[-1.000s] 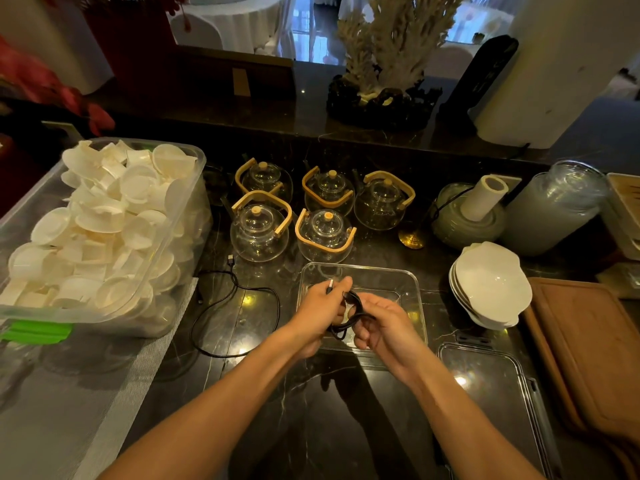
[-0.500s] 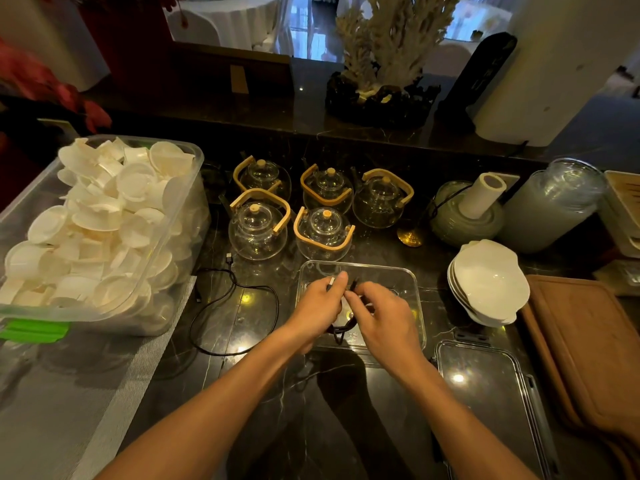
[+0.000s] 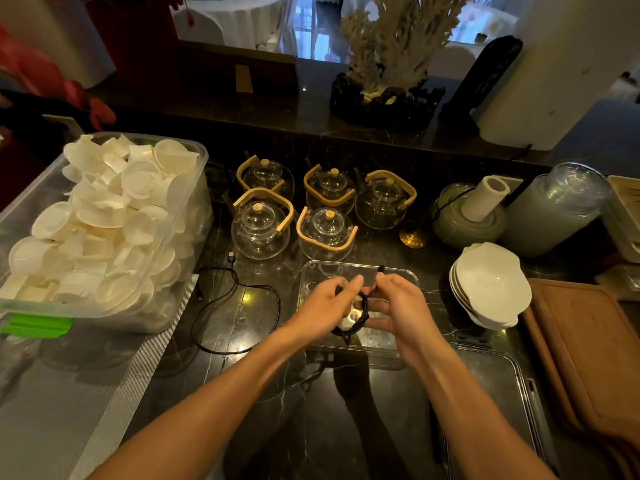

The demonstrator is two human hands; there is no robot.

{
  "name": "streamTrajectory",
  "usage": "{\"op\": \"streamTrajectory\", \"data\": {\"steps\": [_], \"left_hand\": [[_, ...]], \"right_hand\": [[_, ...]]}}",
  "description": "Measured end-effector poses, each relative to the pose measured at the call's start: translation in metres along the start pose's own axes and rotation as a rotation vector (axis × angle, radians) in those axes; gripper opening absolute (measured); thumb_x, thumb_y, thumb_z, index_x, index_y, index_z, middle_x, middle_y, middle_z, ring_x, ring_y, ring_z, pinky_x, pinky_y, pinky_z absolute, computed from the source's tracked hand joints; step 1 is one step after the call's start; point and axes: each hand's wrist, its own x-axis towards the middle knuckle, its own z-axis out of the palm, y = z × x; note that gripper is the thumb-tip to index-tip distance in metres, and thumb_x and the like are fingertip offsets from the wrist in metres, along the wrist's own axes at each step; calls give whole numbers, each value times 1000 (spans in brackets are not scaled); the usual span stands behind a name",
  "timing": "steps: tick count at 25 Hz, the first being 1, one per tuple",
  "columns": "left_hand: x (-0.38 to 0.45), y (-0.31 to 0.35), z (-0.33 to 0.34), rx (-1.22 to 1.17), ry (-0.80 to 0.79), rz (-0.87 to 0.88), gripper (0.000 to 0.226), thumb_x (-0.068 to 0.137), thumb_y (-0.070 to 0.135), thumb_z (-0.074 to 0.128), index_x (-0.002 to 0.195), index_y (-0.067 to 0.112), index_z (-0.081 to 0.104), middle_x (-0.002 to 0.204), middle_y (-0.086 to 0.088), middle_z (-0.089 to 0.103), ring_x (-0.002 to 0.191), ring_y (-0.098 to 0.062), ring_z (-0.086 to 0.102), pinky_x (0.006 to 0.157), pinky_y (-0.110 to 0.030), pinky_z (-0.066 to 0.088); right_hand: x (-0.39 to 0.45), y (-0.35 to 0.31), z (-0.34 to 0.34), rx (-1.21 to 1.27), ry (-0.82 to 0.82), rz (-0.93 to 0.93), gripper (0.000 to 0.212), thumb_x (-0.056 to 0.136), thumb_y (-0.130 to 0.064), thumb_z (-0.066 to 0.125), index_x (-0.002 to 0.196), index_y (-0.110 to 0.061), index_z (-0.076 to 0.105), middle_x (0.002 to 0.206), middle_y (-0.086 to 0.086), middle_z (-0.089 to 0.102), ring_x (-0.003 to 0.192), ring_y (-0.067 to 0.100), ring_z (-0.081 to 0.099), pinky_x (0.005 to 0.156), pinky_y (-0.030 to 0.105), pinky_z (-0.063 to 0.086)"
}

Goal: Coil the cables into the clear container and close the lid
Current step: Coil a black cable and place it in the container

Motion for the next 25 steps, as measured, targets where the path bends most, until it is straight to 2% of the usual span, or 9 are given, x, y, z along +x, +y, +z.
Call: {"op": "streamTrajectory", "data": {"steps": [2, 5, 9, 11, 14, 17, 19, 22, 25], "left_hand": [[6, -1, -7, -147, -43, -95, 22, 102, 23, 50, 81, 16, 51, 61, 6, 44, 49, -4, 38, 50, -20, 32], [18, 1, -17, -254, -147, -188, 18, 92, 3, 40, 80, 17, 42, 61, 4, 37, 55, -10, 30, 49, -22, 26], [33, 3, -18, -4, -229, -181, 13, 84, 17, 41, 94, 15, 48, 67, 5, 43, 61, -12, 38, 54, -27, 29], [44, 5, -14, 145, -223, -141, 14, 90, 18, 44, 99, 13, 53, 71, 4, 49, 64, -12, 42, 57, -29, 34], [60, 0, -8, 261, -210, -73, 23, 97, 9, 50, 115, 8, 64, 78, 3, 61, 66, -8, 51, 62, -25, 42], [68, -15, -5, 183, -216, -81, 38, 96, 5, 59, 133, 11, 59, 95, 1, 68, 74, -7, 64, 67, -17, 50], [72, -28, -2, 113, -157, -150, 37, 94, 4, 63, 130, 9, 58, 96, -1, 69, 79, -9, 68, 76, -24, 55], [81, -44, 5, 111, -47, -174, 24, 92, 3, 65, 115, 8, 70, 92, -6, 73, 82, -13, 69, 82, -29, 57], [89, -50, 13, 145, 16, -216, 24, 93, 14, 67, 117, 12, 69, 103, -9, 75, 96, -19, 69, 91, -34, 55]], "right_hand": [[1, 2, -4, -59, -64, 60, 28, 107, -27, 53, 98, -4, 66, 83, 10, 77, 76, 23, 77, 60, 34, 62], [5, 9, -11, -46, -125, 114, 22, 105, -23, 58, 93, -6, 64, 86, 14, 73, 73, 22, 73, 55, 31, 60], [13, 14, -15, 10, -180, 163, 18, 100, -22, 66, 88, -10, 66, 92, 16, 73, 65, 18, 63, 48, 24, 47], [18, 17, -19, 24, -193, 178, 17, 98, -21, 68, 101, -5, 72, 91, 13, 73, 59, 12, 57, 45, 20, 40], [25, 24, -28, -18, -150, 161, 18, 96, -18, 71, 101, -1, 71, 89, 9, 72, 64, 12, 62, 49, 21, 47], [32, 32, -35, -23, -87, 134, 13, 94, -15, 74, 101, -5, 71, 84, 4, 74, 69, 14, 68, 55, 24, 57], [37, 38, -39, 4, -57, 139, 14, 94, -13, 73, 104, -4, 69, 84, 6, 74, 67, 14, 69, 56, 26, 59], [47, 49, -44, 4, 3, 167, 15, 96, -14, 71, 104, -2, 67, 86, 11, 72, 66, 13, 69, 59, 26, 60], [58, 59, -50, 10, 86, 201, 12, 97, -12, 70, 102, -2, 66, 85, 13, 70, 62, 12, 70, 59, 26, 61]]}}
